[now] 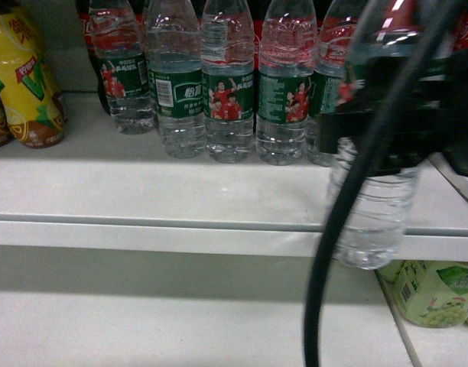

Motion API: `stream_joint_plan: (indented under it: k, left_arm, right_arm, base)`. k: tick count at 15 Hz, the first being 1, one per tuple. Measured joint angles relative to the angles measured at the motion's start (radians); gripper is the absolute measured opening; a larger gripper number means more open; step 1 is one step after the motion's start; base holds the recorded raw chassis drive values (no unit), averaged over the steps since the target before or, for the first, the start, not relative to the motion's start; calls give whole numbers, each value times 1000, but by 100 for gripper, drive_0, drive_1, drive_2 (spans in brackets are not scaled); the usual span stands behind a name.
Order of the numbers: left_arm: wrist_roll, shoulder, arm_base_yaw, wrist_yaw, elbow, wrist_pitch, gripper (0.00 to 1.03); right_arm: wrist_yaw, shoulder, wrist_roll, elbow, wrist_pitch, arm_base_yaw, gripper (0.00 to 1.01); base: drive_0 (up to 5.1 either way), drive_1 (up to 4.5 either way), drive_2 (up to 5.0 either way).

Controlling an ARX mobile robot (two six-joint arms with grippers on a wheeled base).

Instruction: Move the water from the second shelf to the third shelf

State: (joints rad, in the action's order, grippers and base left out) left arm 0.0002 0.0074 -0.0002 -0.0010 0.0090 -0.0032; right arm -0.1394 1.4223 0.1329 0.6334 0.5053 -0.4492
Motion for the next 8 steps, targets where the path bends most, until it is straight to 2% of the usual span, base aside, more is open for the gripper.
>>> stream_joint_plan:
  k: [8]
  left_arm:
    - [0,0,0,0,0,0,98]
  right_arm:
    - [4,-181,10,-84,-69,52,43]
  base:
    - [0,0,0]
